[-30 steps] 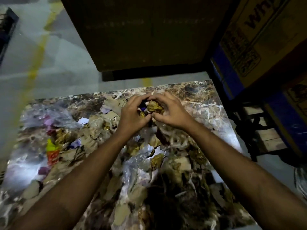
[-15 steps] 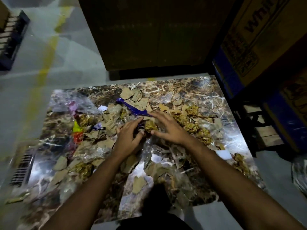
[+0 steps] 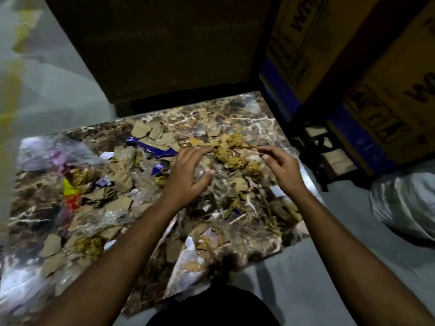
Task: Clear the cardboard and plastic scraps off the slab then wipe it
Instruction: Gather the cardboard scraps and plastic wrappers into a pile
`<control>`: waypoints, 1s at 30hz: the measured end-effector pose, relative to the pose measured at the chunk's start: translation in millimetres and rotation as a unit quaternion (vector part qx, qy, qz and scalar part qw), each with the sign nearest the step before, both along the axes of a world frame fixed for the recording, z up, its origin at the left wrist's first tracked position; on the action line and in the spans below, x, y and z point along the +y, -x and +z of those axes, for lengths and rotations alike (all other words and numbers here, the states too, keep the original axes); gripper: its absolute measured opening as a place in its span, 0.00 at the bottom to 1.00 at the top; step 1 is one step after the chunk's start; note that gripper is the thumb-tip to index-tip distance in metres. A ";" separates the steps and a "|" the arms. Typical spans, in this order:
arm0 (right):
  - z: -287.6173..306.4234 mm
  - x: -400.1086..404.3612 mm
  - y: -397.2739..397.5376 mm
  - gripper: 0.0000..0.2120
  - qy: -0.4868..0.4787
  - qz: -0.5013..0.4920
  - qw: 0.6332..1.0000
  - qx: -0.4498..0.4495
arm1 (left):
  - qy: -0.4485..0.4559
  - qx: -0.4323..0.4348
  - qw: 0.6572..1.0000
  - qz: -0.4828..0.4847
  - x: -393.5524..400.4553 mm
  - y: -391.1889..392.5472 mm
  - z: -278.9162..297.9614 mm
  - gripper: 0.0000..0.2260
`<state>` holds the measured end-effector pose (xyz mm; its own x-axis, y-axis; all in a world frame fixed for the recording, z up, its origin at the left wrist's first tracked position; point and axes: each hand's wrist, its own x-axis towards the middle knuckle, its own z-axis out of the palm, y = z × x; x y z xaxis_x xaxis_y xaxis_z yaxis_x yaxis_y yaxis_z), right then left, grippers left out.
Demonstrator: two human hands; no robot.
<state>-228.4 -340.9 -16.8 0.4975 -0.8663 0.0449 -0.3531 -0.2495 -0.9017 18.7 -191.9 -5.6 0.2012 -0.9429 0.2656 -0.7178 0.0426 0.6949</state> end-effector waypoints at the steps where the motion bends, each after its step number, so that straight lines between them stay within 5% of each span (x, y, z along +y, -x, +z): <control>1: -5.5 1.2 21.3 0.12 0.000 -0.035 0.999 0.008 | 0.002 -0.011 1.000 -0.028 -6.9 14.5 -0.7 0.22; 5: -26.0 12.1 91.6 0.13 -0.022 -0.083 0.991 0.105 | -0.051 -0.064 0.986 -0.148 -35.6 76.4 -12.5 0.26; 10: -39.0 31.3 138.8 0.48 -0.039 0.018 0.930 0.365 | -0.237 -0.240 0.902 -0.269 -64.3 143.7 -45.4 0.45; 16: -56.4 50.2 135.9 0.70 -0.066 0.039 0.873 0.481 | -0.290 -0.306 0.858 -0.293 -62.4 179.7 -79.5 0.60; 23: -76.7 53.3 118.5 0.57 0.001 -0.017 0.904 0.427 | -0.247 -0.235 0.901 -0.268 -65.1 180.5 -94.4 0.42; 30: -82.7 46.0 90.2 0.32 -0.021 -0.014 0.971 0.239 | -0.232 -0.118 0.940 -0.219 -61.1 164.1 -85.4 0.23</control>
